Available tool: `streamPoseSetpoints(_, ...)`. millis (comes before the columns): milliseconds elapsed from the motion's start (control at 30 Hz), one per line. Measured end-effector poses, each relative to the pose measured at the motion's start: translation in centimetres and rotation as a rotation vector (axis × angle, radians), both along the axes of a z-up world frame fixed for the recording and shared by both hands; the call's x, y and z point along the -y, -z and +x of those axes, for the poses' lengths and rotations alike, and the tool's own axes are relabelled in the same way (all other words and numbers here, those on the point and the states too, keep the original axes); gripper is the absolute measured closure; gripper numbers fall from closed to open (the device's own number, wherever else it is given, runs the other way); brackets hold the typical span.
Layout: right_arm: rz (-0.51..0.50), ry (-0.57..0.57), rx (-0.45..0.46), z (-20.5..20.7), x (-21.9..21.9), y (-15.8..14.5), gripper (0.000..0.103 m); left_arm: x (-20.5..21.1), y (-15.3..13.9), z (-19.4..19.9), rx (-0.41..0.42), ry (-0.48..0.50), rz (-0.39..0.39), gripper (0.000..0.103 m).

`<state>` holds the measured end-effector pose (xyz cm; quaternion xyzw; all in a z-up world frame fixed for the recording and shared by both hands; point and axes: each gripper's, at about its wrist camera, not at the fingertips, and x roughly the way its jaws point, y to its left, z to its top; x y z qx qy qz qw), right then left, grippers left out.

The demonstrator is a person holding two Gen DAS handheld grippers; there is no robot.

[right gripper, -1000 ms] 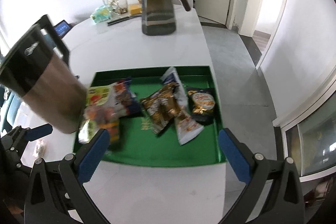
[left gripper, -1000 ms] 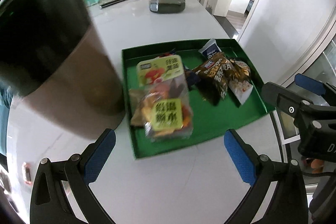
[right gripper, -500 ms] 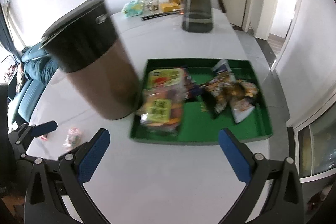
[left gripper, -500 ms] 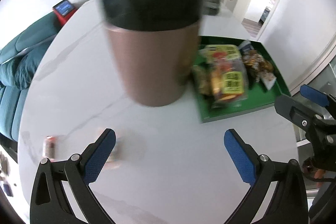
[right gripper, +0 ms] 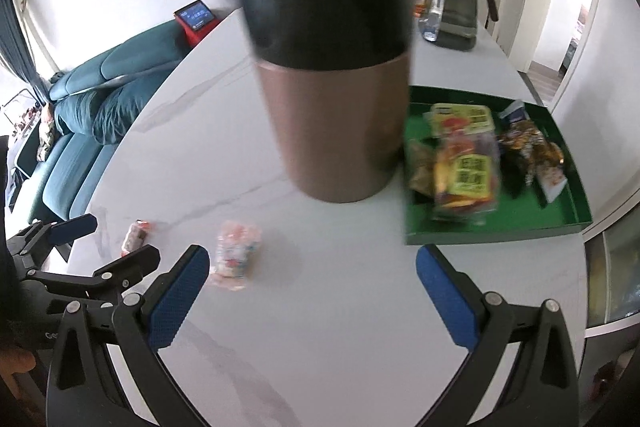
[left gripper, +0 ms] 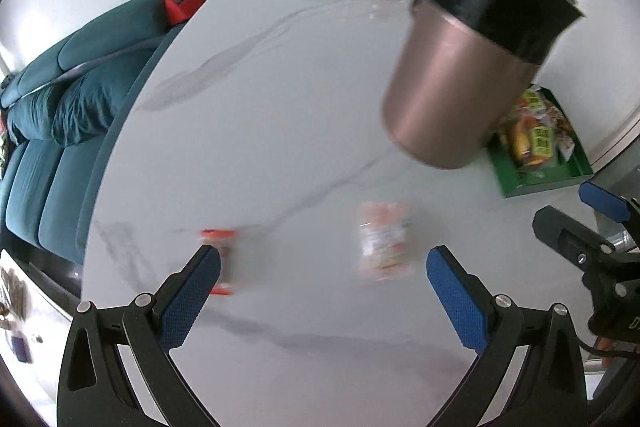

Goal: Organize snacks
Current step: 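Move both grippers back from the tray toward the small candies, then grasp the red-ended bar candy with the left gripper while the right grasps the pink pig candy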

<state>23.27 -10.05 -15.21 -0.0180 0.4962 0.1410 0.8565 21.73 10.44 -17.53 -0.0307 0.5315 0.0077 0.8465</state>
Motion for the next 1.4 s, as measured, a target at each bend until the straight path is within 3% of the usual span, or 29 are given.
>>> streamPoseSetpoints(233, -0.026, 0.024, -0.026, -0.6, -4.0, 2.0, 0.000, -5.1, 2.1, -0.7, -0.035, -0.009, 0.000, 0.002)
streamPoseSetpoints(600, -0.102, 0.012, -0.075, 0.1, -8.5, 5.8, 0.000, -8.3, 5.3, 0.4, -0.081, 0.021, -0.016, 0.002)
streamPoseSetpoints(767, -0.116, 0.042, -0.119, 1.2, -9.1, 7.4, 0.000, -8.9, 6.5, 0.9, -0.109, 0.038, 0.000, 0.002)
streamPoseSetpoints(1067, -0.171, 0.052, -0.175, 2.2, -9.6, 9.6, 0.000, -10.0, 7.6, 1.9, -0.136, 0.050, -0.037, 0.002)
streamPoseSetpoints(1400, -0.203, 0.053, -0.195, 2.7, -9.9, 10.8, 0.000, -10.2, 8.8, 2.6, -0.170, 0.031, -0.039, 0.003)
